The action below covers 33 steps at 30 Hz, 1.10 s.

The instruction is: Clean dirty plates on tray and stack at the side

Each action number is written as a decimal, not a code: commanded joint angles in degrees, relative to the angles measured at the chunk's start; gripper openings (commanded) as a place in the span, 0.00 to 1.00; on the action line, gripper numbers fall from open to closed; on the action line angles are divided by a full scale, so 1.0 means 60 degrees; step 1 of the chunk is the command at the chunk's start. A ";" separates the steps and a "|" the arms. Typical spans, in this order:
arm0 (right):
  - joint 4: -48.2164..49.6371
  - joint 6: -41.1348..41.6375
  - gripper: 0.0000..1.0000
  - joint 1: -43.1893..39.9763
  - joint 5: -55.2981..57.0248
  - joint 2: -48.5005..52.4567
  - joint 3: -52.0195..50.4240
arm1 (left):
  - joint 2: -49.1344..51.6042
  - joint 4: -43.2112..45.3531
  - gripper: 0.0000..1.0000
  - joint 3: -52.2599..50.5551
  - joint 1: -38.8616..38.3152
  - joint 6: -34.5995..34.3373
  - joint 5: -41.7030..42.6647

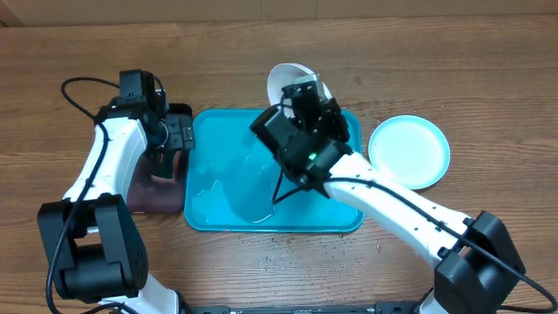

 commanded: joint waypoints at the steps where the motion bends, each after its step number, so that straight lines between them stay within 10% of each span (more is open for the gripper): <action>1: -0.0168 0.1093 0.04 -0.0925 -0.1956 -0.0539 0.0280 | -0.0138 -0.0364 1.00 0.0113 0.0004 -0.0106 0.0543; 15: -0.2361 0.2317 0.04 -0.7031 -0.9355 -0.1348 0.0175 | -0.0138 -0.0747 1.00 0.0109 0.0004 -0.0106 0.0539; 31: -0.2514 0.2022 0.04 -0.9526 -0.9952 -0.1282 -0.1960 | -0.0138 -0.0790 1.00 0.0113 0.0004 -0.0106 0.0539; 33: -0.2499 0.2022 0.25 -0.9486 -0.9963 -0.1282 -0.1960 | -0.0138 -0.0790 1.00 0.0109 0.0004 -0.0106 0.0535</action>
